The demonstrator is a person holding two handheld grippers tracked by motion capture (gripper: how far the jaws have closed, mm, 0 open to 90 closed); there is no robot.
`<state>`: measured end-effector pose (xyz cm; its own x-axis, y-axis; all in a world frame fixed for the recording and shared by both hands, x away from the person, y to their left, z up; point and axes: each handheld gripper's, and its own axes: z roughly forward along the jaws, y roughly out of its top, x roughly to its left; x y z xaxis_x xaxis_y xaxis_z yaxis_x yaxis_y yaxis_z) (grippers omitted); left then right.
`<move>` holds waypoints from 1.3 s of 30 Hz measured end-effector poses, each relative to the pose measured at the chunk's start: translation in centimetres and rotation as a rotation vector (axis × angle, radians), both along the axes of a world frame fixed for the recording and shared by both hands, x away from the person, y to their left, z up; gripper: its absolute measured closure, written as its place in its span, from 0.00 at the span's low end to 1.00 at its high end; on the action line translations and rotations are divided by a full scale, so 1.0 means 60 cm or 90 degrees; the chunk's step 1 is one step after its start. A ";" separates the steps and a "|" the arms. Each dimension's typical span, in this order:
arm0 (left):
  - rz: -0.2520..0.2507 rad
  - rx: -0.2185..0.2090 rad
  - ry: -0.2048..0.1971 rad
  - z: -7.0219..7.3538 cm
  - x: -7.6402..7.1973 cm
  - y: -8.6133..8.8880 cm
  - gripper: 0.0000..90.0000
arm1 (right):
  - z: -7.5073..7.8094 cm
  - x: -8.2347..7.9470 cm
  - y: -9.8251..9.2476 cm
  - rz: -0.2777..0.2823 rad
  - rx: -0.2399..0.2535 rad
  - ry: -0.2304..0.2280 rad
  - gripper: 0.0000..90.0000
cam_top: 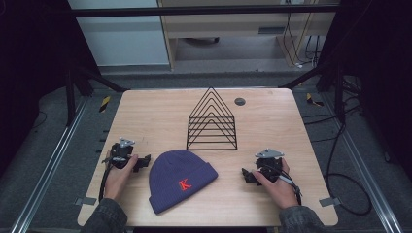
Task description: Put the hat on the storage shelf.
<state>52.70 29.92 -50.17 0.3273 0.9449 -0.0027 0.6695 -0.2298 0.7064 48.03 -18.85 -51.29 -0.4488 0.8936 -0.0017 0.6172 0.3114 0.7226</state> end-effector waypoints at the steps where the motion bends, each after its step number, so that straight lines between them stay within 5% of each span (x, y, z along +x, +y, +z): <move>1: 0.003 -0.010 -0.014 0.007 -0.003 0.000 0.06 | 0.000 0.001 0.001 -0.001 0.001 0.001 0.00; 7: -0.019 -0.049 -0.055 0.063 -0.030 -0.004 0.07 | 0.000 0.004 0.000 0.006 0.003 0.001 0.01; 13: -0.060 -0.058 -0.052 0.109 -0.055 -0.023 0.13 | 0.000 0.006 0.000 0.004 0.000 -0.001 0.01; 16: -0.088 -0.023 -0.029 0.140 -0.063 -0.040 0.14 | 0.000 0.006 0.000 0.004 0.000 -0.001 0.01; 18: -0.105 0.024 -0.015 0.163 -0.074 -0.054 0.13 | 0.001 0.004 0.002 -0.001 0.003 0.002 0.01; 20: -0.110 0.031 -0.007 0.169 -0.076 -0.057 0.13 | 0.000 0.003 0.002 -0.001 0.001 -0.001 0.01; 25: -0.122 0.068 0.040 0.158 -0.080 -0.066 0.16 | 0.000 0.001 0.002 -0.002 0.002 0.001 0.01; 31: -0.105 0.060 0.104 0.112 -0.072 -0.065 0.25 | 0.000 0.012 0.011 0.009 -0.001 0.000 0.01; 39: -0.126 0.037 0.139 0.082 -0.043 -0.101 0.31 | 0.000 0.006 0.015 0.009 0.001 0.001 0.01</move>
